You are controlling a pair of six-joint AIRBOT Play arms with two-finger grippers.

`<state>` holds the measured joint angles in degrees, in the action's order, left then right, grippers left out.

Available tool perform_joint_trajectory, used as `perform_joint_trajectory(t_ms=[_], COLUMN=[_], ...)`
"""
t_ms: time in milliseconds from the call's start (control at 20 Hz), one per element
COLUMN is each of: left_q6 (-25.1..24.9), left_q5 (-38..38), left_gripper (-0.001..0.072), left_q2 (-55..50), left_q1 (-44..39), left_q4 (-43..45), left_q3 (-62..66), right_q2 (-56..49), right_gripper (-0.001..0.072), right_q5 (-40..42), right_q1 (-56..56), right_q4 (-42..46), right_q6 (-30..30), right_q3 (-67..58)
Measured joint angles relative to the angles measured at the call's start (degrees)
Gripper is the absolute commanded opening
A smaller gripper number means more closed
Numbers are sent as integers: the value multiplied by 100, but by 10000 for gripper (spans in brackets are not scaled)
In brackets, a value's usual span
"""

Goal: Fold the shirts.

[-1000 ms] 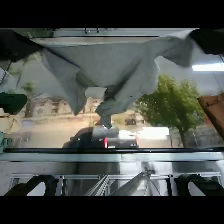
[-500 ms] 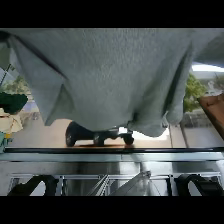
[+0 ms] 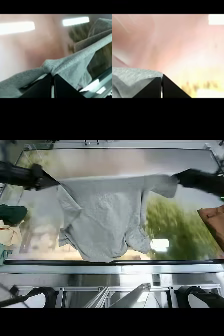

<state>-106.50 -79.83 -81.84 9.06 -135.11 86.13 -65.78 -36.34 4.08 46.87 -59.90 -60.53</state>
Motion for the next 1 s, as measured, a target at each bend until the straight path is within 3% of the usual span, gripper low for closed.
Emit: perform_joint_trajectory(t_ms=[150,200,250,450,700,800,1000], left_q6=[-192,-247,-286,-369,-157,-20,90], left_q5=[595,732,804,721,-404,-756,-901], left_gripper=[595,720,720,719,702,702,702], left_q2=[-992,-1263,-1526,-2243,-2428,-2267,-1720], left_q1=[24,22,17,186,623,787,1067], left_q4=[79,61,22,24,181,525,1185], left_q3=[-33,-37,-20,538,1224,994,-129], right_q2=[-929,-1139,-1296,-1458,-1161,-1036,-695], right_gripper=[46,267,486,492,497,614,613], right_q5=[671,743,782,743,-879,-1558,-2291], right_q1=[-63,-90,-109,46,745,1060,1698], right_q4=[-114,-197,-243,-299,-232,-74,286], right_q6=[11,11,13,13,-175,-369,-730], right_q3=[52,61,68,31,42,221,920])
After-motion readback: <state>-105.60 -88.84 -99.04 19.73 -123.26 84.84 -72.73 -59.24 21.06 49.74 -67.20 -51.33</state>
